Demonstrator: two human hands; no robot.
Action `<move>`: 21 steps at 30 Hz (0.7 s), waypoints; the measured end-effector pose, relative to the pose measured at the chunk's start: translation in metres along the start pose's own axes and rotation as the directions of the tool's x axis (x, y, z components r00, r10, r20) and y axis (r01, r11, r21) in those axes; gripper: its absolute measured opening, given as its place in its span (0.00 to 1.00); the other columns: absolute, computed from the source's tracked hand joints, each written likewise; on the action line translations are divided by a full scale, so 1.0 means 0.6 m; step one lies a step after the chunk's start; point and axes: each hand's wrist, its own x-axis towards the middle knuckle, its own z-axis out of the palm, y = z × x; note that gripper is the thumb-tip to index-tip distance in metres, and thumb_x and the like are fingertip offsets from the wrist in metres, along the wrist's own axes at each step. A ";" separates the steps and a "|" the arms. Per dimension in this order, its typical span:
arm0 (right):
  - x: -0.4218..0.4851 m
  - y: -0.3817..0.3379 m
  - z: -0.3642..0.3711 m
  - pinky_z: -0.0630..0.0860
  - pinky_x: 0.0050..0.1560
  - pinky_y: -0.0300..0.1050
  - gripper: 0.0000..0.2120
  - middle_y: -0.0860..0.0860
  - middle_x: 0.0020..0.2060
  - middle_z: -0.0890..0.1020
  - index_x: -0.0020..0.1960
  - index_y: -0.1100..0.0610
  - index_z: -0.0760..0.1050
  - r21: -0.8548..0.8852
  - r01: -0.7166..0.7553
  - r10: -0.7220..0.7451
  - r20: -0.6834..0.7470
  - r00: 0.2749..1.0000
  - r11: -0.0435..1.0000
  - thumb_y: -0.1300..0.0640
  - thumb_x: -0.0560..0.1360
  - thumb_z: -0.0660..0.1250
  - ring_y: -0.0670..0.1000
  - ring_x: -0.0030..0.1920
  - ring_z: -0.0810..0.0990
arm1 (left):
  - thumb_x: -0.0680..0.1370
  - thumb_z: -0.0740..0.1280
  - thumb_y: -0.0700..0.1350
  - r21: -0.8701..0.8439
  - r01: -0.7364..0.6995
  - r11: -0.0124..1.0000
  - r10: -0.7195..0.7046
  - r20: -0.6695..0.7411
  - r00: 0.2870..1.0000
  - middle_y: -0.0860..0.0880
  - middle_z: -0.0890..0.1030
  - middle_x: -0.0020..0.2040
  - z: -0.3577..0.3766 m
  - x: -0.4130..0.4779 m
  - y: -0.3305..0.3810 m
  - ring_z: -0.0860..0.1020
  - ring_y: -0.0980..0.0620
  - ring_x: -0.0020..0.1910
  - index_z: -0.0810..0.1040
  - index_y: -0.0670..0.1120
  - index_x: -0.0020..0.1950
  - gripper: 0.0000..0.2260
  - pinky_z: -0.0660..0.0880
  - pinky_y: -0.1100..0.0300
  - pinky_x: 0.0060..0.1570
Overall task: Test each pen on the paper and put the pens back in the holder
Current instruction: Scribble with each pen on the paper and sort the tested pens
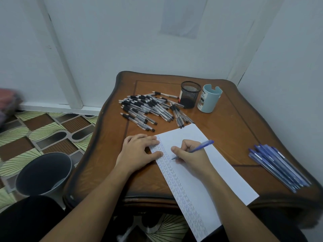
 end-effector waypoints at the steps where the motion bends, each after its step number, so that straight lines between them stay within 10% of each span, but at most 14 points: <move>1: 0.001 0.002 0.003 0.78 0.39 0.49 0.19 0.50 0.26 0.77 0.28 0.52 0.72 -0.005 0.012 -0.012 -0.018 1.000 1.000 0.57 0.73 0.74 0.51 0.32 0.83 | 0.70 0.59 0.71 -0.001 -0.005 1.000 0.005 -0.001 1.000 0.65 0.71 0.68 0.000 0.000 0.000 0.63 0.61 0.70 0.75 0.63 0.65 0.26 0.51 0.53 0.69; 8: -0.003 0.008 0.009 0.70 0.30 0.34 0.19 0.49 0.24 0.69 0.28 0.56 0.67 -0.032 0.045 -0.046 -0.022 0.999 0.998 0.65 0.73 0.71 0.41 0.27 0.72 | 0.69 0.58 0.71 -0.003 -0.008 1.000 0.008 -0.005 1.000 0.65 0.71 0.68 0.000 0.000 -0.001 0.63 0.62 0.69 0.75 0.63 0.65 0.27 0.51 0.55 0.68; 21: 0.001 0.010 0.008 0.73 0.33 0.43 0.24 0.45 0.23 0.67 0.23 0.49 0.67 -0.034 0.056 -0.056 -0.005 0.998 0.998 0.66 0.73 0.69 0.53 0.33 0.76 | 0.73 0.64 0.67 0.007 -0.001 1.000 0.001 -0.011 1.000 0.65 0.71 0.68 0.000 0.000 0.001 0.63 0.61 0.69 0.75 0.62 0.65 0.22 0.51 0.55 0.68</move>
